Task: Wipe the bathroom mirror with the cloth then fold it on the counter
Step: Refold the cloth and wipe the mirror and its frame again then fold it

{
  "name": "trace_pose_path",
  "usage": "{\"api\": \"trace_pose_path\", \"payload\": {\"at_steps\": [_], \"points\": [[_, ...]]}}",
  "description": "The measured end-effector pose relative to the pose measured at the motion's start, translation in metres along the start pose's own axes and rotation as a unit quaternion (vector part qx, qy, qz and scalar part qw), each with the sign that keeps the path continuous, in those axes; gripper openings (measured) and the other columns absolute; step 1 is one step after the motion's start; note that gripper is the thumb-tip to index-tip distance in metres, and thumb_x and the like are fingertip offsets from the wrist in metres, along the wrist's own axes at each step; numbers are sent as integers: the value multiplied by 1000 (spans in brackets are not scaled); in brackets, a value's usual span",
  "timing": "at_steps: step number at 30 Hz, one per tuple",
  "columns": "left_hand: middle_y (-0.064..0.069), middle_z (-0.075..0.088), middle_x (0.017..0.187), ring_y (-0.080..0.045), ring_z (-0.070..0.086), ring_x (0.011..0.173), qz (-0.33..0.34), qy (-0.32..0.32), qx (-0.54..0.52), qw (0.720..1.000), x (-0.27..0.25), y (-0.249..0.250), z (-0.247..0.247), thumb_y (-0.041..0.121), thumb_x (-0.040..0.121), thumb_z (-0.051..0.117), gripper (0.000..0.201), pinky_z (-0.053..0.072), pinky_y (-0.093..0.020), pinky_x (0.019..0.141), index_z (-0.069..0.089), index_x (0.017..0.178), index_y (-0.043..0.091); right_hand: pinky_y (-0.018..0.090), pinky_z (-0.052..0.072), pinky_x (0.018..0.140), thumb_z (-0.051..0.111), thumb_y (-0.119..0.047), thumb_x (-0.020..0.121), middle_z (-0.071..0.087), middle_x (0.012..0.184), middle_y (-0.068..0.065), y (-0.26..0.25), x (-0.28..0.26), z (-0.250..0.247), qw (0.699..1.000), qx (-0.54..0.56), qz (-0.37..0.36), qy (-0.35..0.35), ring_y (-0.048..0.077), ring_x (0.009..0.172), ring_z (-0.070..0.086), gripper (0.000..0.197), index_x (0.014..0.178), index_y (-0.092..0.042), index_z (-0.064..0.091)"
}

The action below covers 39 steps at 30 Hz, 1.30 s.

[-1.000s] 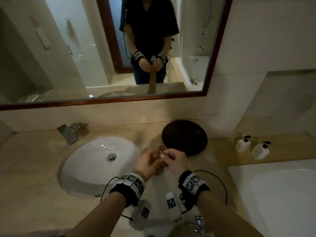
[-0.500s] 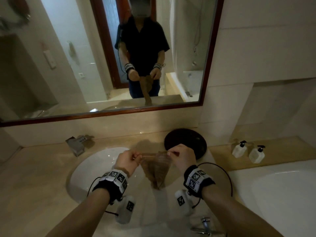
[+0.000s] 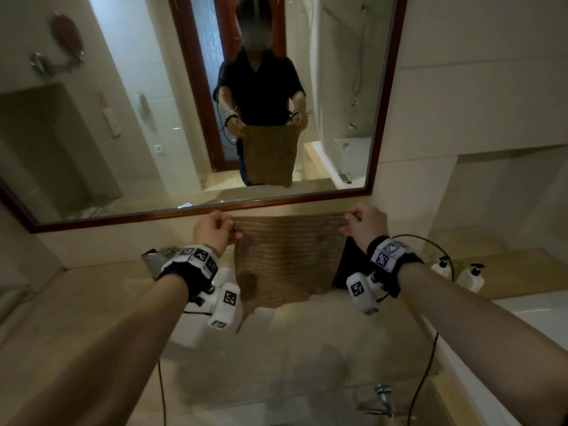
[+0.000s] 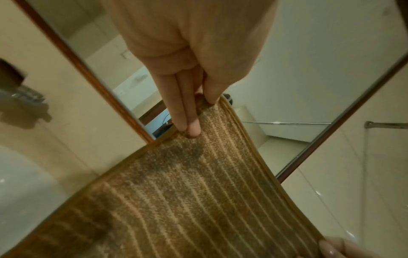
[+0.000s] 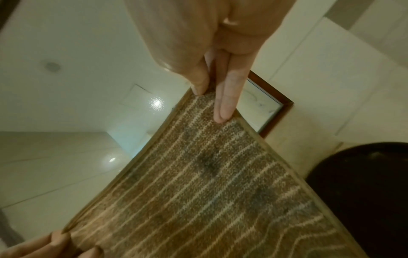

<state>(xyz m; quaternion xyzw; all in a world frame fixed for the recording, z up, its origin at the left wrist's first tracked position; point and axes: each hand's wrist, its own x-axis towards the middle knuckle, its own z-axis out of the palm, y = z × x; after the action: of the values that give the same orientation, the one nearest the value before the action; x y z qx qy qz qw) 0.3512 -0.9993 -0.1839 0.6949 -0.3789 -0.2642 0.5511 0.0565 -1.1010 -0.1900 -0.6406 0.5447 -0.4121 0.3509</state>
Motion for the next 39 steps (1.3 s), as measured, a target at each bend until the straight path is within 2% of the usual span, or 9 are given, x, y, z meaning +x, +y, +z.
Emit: {"api": "trace_pose_path", "payload": {"at_steps": [3,8,13,16,20,22,24,30,39], "points": [[-13,67,82,-16,69,61,31,-11,27,999,11,9,-3,4,97,49,22,57,-28,61,56,79,16,10,49,52,56,-11,94,68,88,11,-18,9,-9,997,-56,-47,18,14,65,68,10,92,-5,64],[-13,68,81,-24,70,73,49,-11,13,999,10,7,2,4,94,54,22,57,-34,73,60,77,18,36,56,77,56,-14,92,69,83,8,-17,10,-15,989,-95,-95,59,22,77,68,11,87,-9,65],[-7,69,75,-26,69,77,2,-54,31,998,-16,-40,11,4,90,60,18,55,-32,76,64,77,16,35,56,72,56,-18,92,67,78,4,23,-29,-19,985,-134,-95,51,20,74,66,12,82,-14,61],[-8,67,78,-19,65,68,-55,-83,70,993,-42,-85,13,4,88,63,8,52,-25,66,66,83,10,35,52,68,55,-21,92,64,75,4,63,-67,-19,978,-199,-59,-25,23,72,62,10,84,-16,59],[-12,66,74,-29,67,75,-134,-156,74,976,-83,-138,15,-15,82,58,26,60,-29,66,66,71,7,34,42,68,52,-23,94,62,82,9,120,-121,-10,948,-298,-9,-113,31,79,58,14,89,-13,60],[-12,63,70,-26,63,66,-146,-186,117,965,-99,-161,17,-14,84,56,21,56,-19,54,64,75,3,29,34,66,50,-23,97,58,82,8,141,-144,-3,942,-302,40,-144,28,81,55,18,89,-10,61],[-15,64,70,-29,63,65,-146,-228,149,951,-107,-181,19,-9,88,55,15,54,-23,56,65,81,0,28,32,66,48,-22,98,53,79,6,158,-160,3,939,-289,71,-169,24,78,52,18,89,-11,58],[-10,72,75,-27,71,71,-173,-294,218,914,-117,-212,21,9,91,59,14,59,-37,72,67,82,15,27,38,68,54,-17,94,57,79,4,193,-182,7,939,-286,98,-164,23,75,54,9,85,-16,54],[-4,71,82,-17,67,66,-156,-255,241,923,-96,-218,30,16,94,58,10,53,-26,56,68,94,18,33,45,76,48,-18,98,62,87,9,196,-149,24,945,-256,124,-160,25,83,58,15,94,-11,61]]}}
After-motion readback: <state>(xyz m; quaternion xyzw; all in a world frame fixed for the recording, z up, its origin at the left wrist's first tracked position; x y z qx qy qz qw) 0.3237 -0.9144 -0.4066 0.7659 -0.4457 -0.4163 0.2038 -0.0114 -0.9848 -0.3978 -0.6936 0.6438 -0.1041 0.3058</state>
